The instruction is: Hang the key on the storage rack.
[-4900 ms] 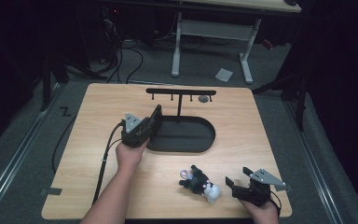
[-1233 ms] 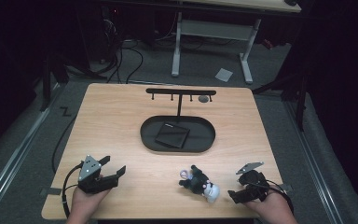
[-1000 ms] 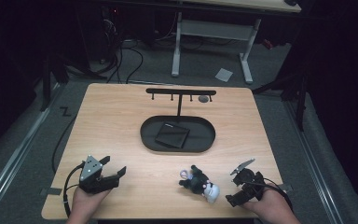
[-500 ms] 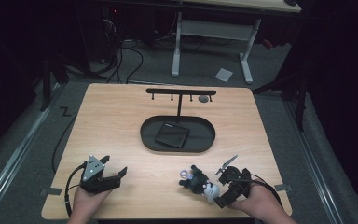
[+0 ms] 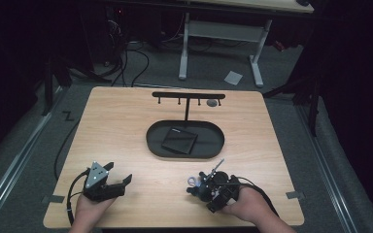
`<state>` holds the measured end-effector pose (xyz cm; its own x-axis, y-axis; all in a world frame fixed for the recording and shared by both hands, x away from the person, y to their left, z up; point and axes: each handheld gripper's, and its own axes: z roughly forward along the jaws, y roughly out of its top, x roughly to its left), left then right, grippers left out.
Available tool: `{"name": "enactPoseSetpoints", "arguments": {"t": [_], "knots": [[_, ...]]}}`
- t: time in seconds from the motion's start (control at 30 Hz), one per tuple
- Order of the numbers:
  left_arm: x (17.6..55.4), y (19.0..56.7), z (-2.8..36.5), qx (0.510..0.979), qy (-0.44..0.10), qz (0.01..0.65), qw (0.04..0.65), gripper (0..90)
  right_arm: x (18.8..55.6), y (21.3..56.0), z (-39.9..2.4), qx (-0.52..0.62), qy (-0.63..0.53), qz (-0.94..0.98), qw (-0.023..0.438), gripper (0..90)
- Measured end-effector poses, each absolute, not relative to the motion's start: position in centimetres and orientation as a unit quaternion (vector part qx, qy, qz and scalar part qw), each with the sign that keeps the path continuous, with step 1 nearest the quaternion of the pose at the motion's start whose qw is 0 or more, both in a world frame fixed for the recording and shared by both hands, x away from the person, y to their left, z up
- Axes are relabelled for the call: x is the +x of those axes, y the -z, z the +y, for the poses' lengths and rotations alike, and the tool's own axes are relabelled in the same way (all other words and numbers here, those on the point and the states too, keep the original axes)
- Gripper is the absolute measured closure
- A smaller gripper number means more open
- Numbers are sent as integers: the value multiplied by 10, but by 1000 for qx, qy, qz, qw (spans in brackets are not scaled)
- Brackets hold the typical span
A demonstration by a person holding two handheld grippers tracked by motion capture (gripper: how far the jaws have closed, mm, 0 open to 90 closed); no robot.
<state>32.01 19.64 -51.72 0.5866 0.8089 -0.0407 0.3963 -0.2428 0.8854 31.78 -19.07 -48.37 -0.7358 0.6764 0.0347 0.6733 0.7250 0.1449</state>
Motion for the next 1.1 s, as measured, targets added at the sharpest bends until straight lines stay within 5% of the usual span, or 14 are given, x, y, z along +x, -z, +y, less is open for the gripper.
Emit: {"name": "enactPoseSetpoints", "arguments": {"t": [0.27, 1.1], "knots": [[320, 518, 195, 760, -217, 395, 469, 174, 320, 489, -183, 361, -58, 931, 5, 444], [319, 518, 191, 763, -213, 387, 472, 176, 340, 436, -220, 433, -69, 897, 51, 456]]}}
